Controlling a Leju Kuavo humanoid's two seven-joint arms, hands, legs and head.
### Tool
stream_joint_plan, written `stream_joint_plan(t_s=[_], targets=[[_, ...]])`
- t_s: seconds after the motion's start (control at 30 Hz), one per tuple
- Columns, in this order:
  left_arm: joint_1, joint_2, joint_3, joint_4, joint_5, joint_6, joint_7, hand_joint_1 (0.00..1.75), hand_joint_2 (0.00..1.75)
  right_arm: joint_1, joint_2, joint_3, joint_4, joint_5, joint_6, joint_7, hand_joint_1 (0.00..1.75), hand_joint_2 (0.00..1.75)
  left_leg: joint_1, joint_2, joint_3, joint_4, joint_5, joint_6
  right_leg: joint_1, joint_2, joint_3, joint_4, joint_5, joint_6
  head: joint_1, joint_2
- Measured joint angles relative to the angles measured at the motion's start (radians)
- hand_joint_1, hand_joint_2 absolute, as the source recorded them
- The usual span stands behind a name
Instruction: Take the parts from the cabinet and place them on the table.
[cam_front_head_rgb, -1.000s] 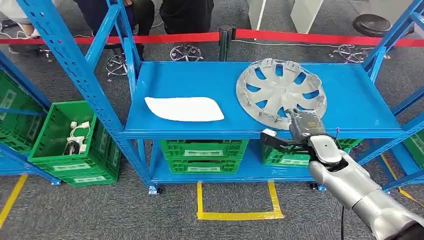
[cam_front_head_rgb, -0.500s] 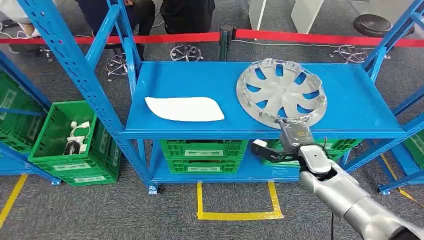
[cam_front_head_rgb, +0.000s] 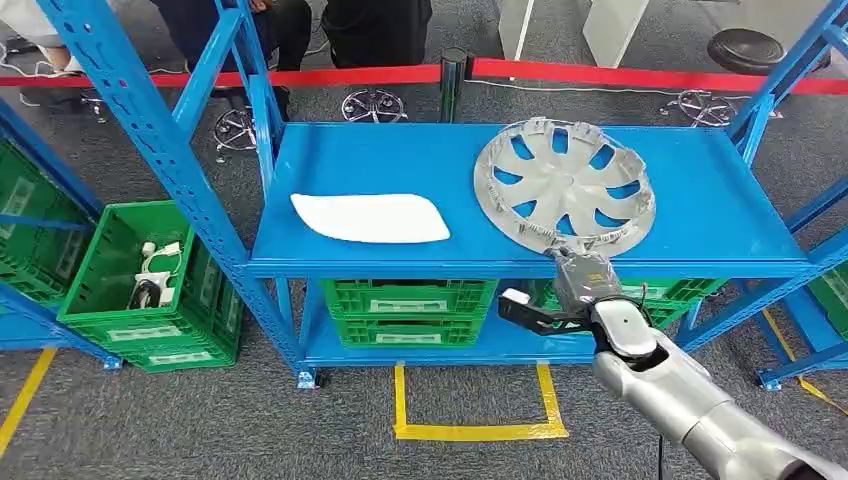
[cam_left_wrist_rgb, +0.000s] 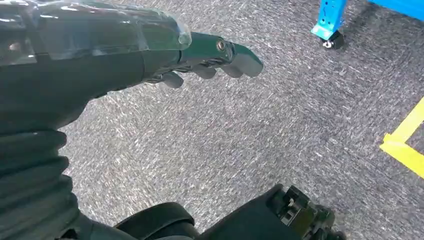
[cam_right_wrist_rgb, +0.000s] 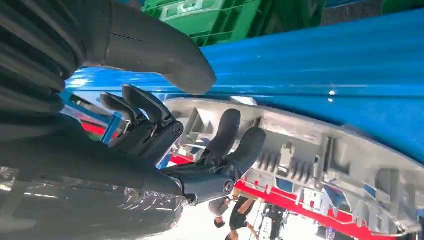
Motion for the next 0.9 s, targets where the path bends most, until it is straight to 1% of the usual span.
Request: stream_joint_plan(t_s=[0.33,0.4,0.5,0.57,0.6,0.63,0.7,0.73,0.77,0.8,0.83,0.9], targets=[[0.000,0.001,-0.024,0.000,0.014,0.000,0.001,0.00,1.75,0.022,-0.017,-0.002,0.000,0.011,0.000,0.011,1.75,1.75,0.000,-0.003,0.000,0.000,0.000,0.000,0.000,-0.002,0.000,0.000,0.000,0.000,0.000,0.000],[0.000,0.001,-0.031,0.000,0.024,0.000,0.000,0.00,1.75,0.028,-0.021,-0.005,-0.005,0.024,-0.027,0.024,1.75,1.75,0.000,-0.003,0.000,0.000,0.000,0.000,0.000,-0.002,0.000,0.000,0.000,0.000,0.000,0.000],[0.001,0.001,-0.043,0.000,0.045,-0.001,-0.008,0.00,1.75,0.030,-0.036,-0.028,-0.030,0.049,-0.111,0.068,1.75,1.75,0.000,-0.003,0.000,0.000,0.000,0.000,0.000,-0.002,0.000,0.000,0.000,0.000,0.000,0.000],[0.001,-0.001,-0.048,0.000,0.063,-0.001,-0.001,0.00,1.75,0.031,-0.058,-0.065,-0.069,0.097,-0.207,0.126,1.75,1.75,-0.001,-0.003,0.000,0.000,0.000,0.000,0.000,-0.003,0.000,0.000,0.000,0.000,0.000,0.000],[0.001,-0.002,-0.052,0.000,0.070,0.000,0.005,0.00,1.75,0.035,-0.071,-0.092,-0.099,0.112,-0.241,0.149,1.75,1.75,-0.001,-0.004,0.000,0.000,0.000,0.000,0.000,-0.003,0.000,0.000,0.000,0.000,0.000,0.000],[0.001,-0.003,-0.056,0.000,0.077,0.000,0.009,0.00,1.75,0.037,-0.085,-0.127,-0.140,0.120,-0.258,0.161,1.75,1.75,-0.001,-0.004,0.000,0.000,0.000,0.000,0.000,-0.003,0.000,0.000,0.000,0.000,0.000,0.000],[0.001,-0.004,-0.068,0.000,0.086,0.000,0.011,0.00,1.75,0.048,-0.106,-0.185,-0.211,0.129,-0.263,0.165,1.75,1.75,-0.001,-0.004,0.000,0.000,0.000,0.000,0.000,-0.003,0.001,0.000,0.000,0.000,0.000,0.000],[0.001,-0.005,-0.071,0.000,0.092,0.001,0.011,0.00,1.75,0.057,-0.111,-0.210,-0.242,0.134,-0.294,0.164,1.75,1.75,-0.001,-0.004,0.000,0.000,0.000,0.000,0.000,-0.003,0.001,0.000,0.000,0.000,0.000,0.000],[0.001,-0.006,-0.076,0.000,0.099,0.002,0.011,0.00,1.75,0.070,-0.112,-0.242,-0.278,0.138,-0.363,0.161,1.75,1.75,-0.001,-0.004,-0.001,0.000,0.000,0.000,0.000,-0.004,0.001,0.000,0.000,0.000,0.001,0.000],[0.001,-0.007,-0.080,0.000,0.103,0.003,0.011,0.00,1.75,0.083,-0.112,-0.273,-0.315,0.147,-0.401,0.156,1.75,1.75,-0.001,-0.005,-0.001,0.000,0.000,0.000,0.000,-0.005,0.001,0.000,0.000,0.000,0.001,0.000],[0.001,-0.008,-0.086,0.000,0.109,0.005,0.013,0.00,1.75,0.092,-0.113,-0.303,-0.353,0.161,-0.413,0.153,1.75,1.75,-0.001,-0.005,-0.001,0.000,0.000,0.000,0.000,-0.005,0.001,0.000,0.000,0.000,0.000,0.000],[0.001,-0.010,-0.095,0.000,0.120,0.006,0.017,0.00,1.75,0.103,-0.117,-0.360,-0.450,0.186,-0.380,0.154,1.75,1.75,-0.001,-0.004,0.000,0.000,0.000,0.000,0.000,-0.005,0.001,0.000,0.000,0.000,0.000,0.000]])
